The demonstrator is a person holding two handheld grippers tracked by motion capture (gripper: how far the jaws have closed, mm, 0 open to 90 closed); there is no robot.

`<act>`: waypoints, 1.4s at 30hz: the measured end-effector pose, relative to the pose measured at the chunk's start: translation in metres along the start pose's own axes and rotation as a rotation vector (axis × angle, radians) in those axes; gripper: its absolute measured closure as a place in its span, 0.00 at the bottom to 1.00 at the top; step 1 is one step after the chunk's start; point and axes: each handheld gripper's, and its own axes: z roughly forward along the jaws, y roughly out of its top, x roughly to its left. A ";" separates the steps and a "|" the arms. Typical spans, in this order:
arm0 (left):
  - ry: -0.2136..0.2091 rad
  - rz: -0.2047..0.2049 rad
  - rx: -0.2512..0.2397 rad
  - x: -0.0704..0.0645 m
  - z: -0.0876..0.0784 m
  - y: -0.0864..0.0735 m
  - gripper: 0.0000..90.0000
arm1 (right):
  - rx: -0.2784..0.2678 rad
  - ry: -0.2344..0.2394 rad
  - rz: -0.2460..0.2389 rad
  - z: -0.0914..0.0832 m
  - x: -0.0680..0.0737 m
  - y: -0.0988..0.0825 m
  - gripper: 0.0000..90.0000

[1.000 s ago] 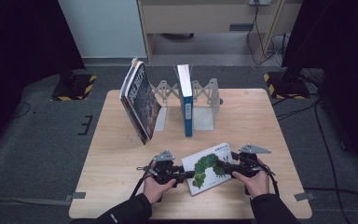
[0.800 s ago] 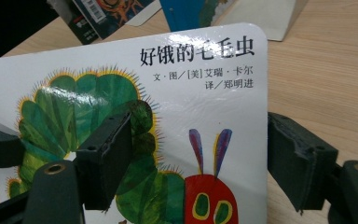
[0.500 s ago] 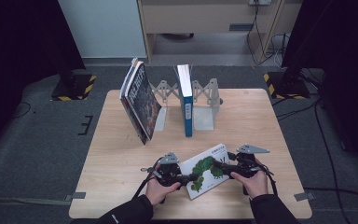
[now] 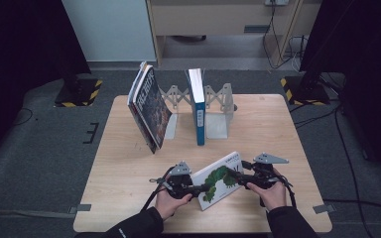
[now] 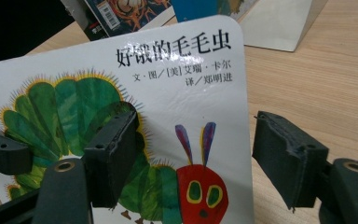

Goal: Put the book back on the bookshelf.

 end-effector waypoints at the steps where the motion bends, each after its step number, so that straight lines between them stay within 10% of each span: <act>1: -0.004 -0.006 -0.001 0.000 -0.001 0.001 0.77 | 0.000 -0.002 -0.003 0.000 0.000 0.000 0.34; 26: 0.061 0.005 -0.050 -0.004 -0.018 0.021 0.83 | 0.020 -0.068 -0.024 -0.003 -0.006 -0.001 0.34; 42: 0.117 -0.007 -0.102 0.001 -0.037 0.035 0.83 | 0.074 -0.206 -0.051 -0.010 -0.022 -0.004 0.29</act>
